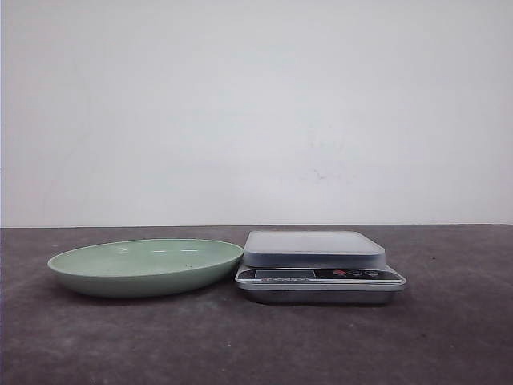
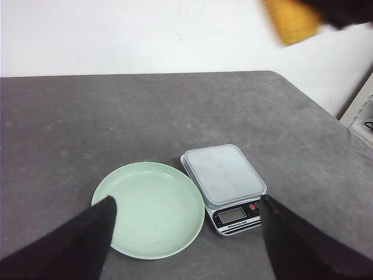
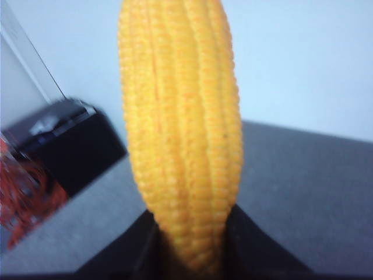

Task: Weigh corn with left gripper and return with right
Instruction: 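Carry the corn with the right gripper and lower it onto the plate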

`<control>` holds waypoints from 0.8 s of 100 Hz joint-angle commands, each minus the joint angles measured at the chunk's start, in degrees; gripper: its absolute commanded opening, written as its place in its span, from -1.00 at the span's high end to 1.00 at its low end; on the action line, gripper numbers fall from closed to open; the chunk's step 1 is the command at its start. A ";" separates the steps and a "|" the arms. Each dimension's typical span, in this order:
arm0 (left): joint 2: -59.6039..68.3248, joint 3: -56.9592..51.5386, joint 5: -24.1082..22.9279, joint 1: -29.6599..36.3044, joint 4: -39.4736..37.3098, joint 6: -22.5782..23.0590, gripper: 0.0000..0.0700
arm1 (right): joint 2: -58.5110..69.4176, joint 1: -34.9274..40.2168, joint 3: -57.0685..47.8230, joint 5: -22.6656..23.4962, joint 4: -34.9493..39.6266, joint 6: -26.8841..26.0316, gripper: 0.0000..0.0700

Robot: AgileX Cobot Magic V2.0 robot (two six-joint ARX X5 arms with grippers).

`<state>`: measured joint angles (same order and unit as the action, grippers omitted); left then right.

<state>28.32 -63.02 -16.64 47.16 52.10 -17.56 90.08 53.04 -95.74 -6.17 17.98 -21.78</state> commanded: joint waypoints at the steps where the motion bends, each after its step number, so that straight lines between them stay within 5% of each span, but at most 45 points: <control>1: 0.04 -0.44 -0.31 0.55 -0.42 0.33 -0.35 | 4.68 0.39 -1.68 -0.20 1.03 -1.49 1.00; 56: 0.04 -0.44 -0.50 0.52 -0.15 0.37 -0.35 | 24.81 -1.90 -1.77 -1.46 10.10 -6.80 0.91; 80: 0.04 -0.44 -1.66 0.52 0.79 0.39 -0.35 | 28.44 -1.51 -1.75 -1.55 11.15 -7.45 0.29</control>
<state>28.29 -63.02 -17.52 47.16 52.99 -17.54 117.03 50.57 -96.38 -7.57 30.50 -28.38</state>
